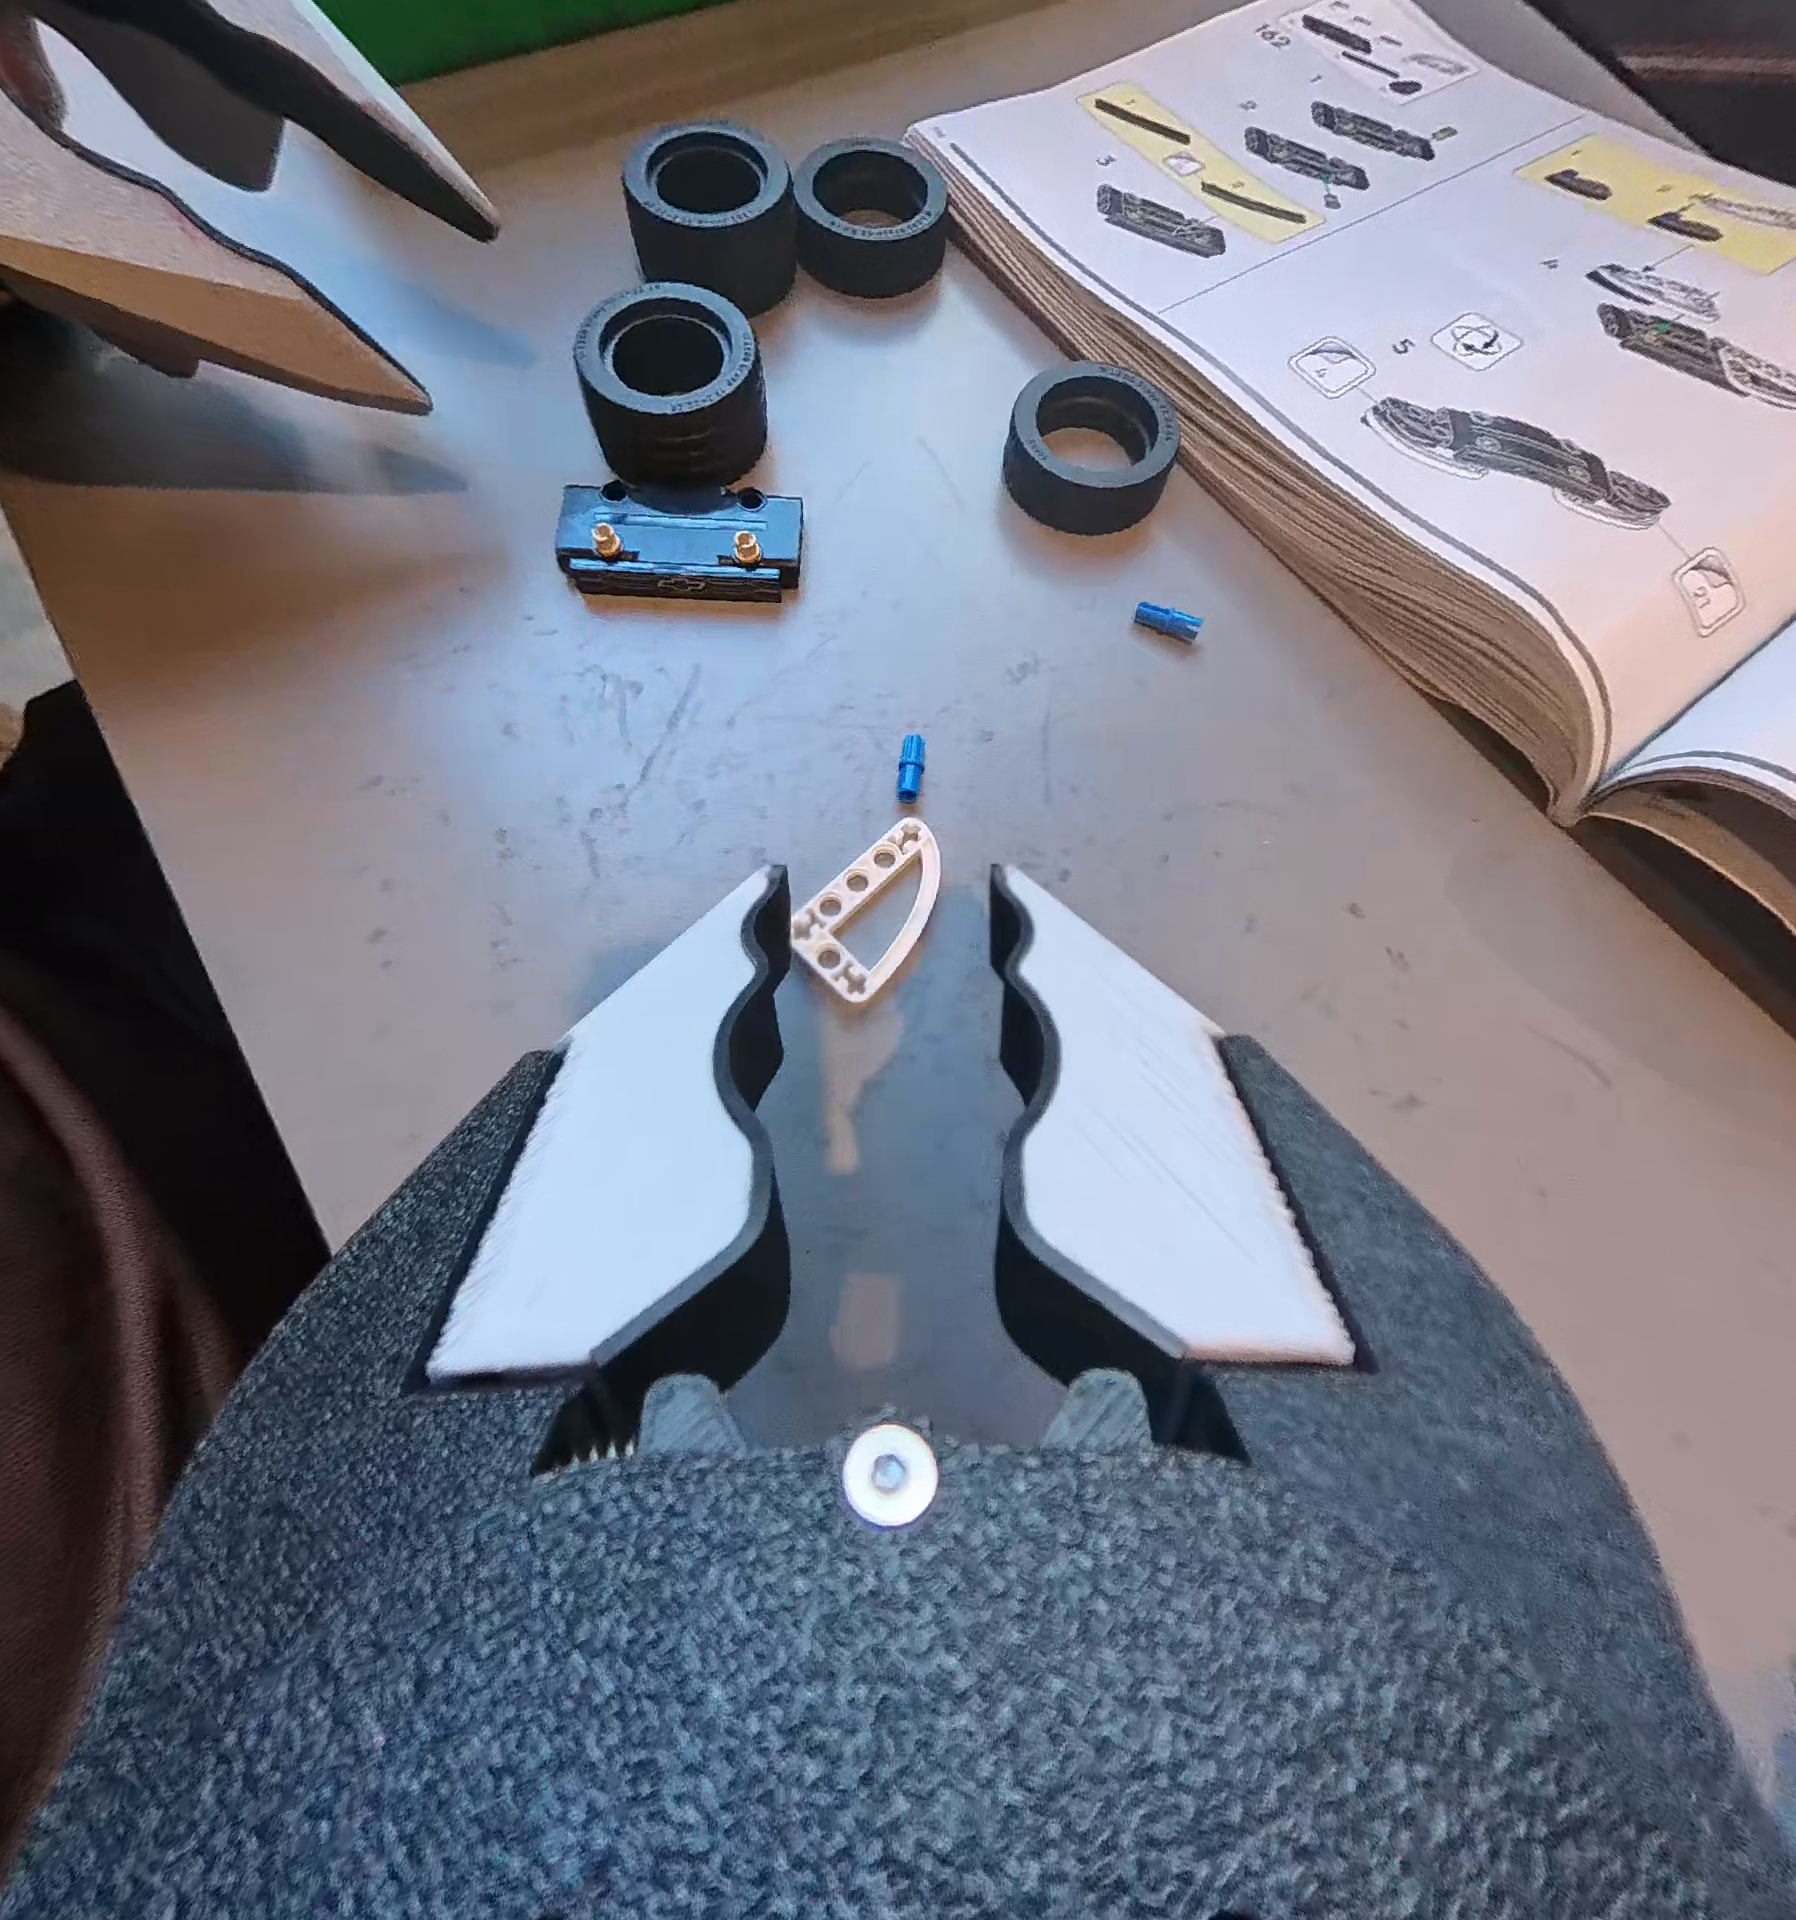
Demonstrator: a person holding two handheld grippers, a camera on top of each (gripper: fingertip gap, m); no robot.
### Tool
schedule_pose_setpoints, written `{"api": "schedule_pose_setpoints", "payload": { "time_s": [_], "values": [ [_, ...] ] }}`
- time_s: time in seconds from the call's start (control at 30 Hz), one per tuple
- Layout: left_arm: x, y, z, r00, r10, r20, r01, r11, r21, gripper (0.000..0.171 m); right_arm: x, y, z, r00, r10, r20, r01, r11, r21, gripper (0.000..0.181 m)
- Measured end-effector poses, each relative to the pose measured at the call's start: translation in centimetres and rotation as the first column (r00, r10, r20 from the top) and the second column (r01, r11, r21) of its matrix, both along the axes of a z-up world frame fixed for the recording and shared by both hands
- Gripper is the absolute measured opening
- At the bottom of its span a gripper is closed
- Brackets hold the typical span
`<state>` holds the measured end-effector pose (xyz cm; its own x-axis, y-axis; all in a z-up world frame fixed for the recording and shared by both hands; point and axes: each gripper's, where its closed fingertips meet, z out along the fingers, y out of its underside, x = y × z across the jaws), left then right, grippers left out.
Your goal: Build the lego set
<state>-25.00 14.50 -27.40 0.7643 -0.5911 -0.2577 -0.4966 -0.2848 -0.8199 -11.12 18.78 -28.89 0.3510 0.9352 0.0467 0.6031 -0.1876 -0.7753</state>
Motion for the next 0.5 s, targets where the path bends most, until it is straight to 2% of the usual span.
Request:
{"api": "schedule_pose_setpoints", "payload": {
  "time_s": [0.07, 0.17, 0.27, 0.33, 0.5],
  "values": [
    [0.4, -0.4, 0.2, 1.0, -0.027, -0.007, 0.027, 0.999, 0.026, 0.035, 0.6, 0.2, 0.3, 0.999, -0.033, 0.012, 0.032, 0.999, 0.039, 0.041],
    [1.2, -1.4, 0.4, 0.996, -0.085, -0.023, 0.086, 0.995, 0.049, 0.032, 2.6, 0.6, 2.2, 0.992, -0.123, -0.004, 0.123, 0.982, 0.141, 0.039],
    [1.4, -1.9, 0.3, 0.994, -0.101, -0.035, 0.103, 0.993, 0.053, 0.032, 4.1, 0.0, 3.5, 0.986, -0.165, -0.038, 0.169, 0.969, 0.178, 0.038],
    [1.5, -1.9, 0.2, 0.993, -0.113, -0.022, 0.114, 0.993, 0.034, 0.031, 4.3, -0.8, 3.3, 0.985, -0.163, -0.052, 0.17, 0.97, 0.172, 0.037],
    [2.0, -2.1, -0.9, 0.987, -0.159, 0.005, 0.159, 0.985, -0.073, 0.026, 2.6, -3.4, 0.6, 0.99, -0.127, -0.06, 0.134, 0.98, 0.148, 0.034]
  ]
}}
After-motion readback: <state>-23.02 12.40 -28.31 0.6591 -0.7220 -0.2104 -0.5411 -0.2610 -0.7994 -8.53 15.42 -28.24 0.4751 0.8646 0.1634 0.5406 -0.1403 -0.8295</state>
